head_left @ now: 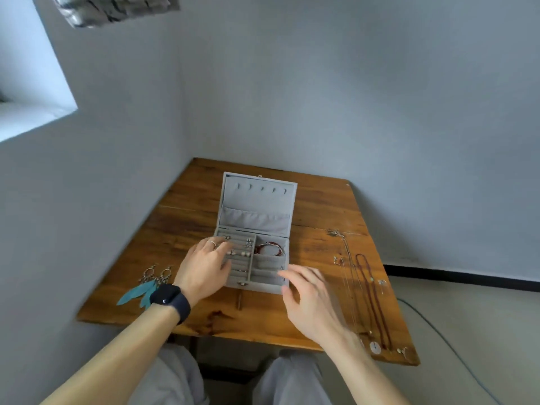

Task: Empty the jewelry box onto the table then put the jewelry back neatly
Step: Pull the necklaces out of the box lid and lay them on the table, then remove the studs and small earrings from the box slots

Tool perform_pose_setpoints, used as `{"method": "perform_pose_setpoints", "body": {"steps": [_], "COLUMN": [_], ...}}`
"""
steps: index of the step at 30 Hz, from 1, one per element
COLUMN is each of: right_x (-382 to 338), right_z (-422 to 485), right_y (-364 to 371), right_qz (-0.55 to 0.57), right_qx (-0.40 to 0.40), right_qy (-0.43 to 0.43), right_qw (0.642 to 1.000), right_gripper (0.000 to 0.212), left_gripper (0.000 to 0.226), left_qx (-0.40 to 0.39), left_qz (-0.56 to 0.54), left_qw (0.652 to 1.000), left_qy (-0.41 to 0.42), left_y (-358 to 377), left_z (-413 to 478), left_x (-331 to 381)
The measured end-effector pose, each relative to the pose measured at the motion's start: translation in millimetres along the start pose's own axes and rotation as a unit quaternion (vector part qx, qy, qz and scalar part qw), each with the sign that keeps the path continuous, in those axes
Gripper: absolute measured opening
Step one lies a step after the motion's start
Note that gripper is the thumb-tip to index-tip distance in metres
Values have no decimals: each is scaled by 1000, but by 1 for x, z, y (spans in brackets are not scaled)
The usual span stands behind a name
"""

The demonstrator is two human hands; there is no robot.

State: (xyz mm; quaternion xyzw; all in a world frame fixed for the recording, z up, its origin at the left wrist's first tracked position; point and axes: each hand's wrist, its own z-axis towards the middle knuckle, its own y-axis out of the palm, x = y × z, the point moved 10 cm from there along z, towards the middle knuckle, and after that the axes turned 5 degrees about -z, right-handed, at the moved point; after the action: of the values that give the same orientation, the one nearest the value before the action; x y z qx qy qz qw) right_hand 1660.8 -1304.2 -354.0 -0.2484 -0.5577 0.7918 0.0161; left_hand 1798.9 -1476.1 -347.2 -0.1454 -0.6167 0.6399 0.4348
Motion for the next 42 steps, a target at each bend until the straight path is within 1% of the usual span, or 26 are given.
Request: {"method": "perform_pose_setpoints", "body": {"steps": [5,7,11,16,21,24,30,36,39,42], "right_x": [-29,-39,-56,-67,-69,-69,-72,-72,-73,-70], "right_z": [44,65,106,149,174,182,185,187,189,186], "right_y": [14,22,39,67,91,96,100,102,106,104], "right_qz": [-24,-39,-68,-97,-135,-152,-137,-133,-120,-80], "right_qx": [-19,-27,-16,-20,-54,-53,-52,-65,-94,-111], "right_qy": [-41,-51,-65,-58,-30,-10,-5,-11,-10,-12], "right_qw": [999,998,995,993,989,987,989,989,988,991], "right_gripper": [36,36,31,30,29,28,26,25,23,18], "left_gripper": [39,38,34,32,32,28,26,24,23,17], "left_qx": [18,19,15,-1,3,9,14,14,18,25], "left_qz": [10,11,31,72,88,86,55,-1,-31,-78], "left_qw": [999,999,999,997,995,995,994,989,986,984], "left_qy": [-47,-48,-35,-18,-49,-56,-89,-147,-162,-160], "left_y": [-14,-15,-11,4,12,15,15,19,19,15], "left_z": [17,26,45,65,77,79,79,81,81,79], "left_x": [-44,-52,-58,-59,-63,-63,-70,-73,-74,-73]}}
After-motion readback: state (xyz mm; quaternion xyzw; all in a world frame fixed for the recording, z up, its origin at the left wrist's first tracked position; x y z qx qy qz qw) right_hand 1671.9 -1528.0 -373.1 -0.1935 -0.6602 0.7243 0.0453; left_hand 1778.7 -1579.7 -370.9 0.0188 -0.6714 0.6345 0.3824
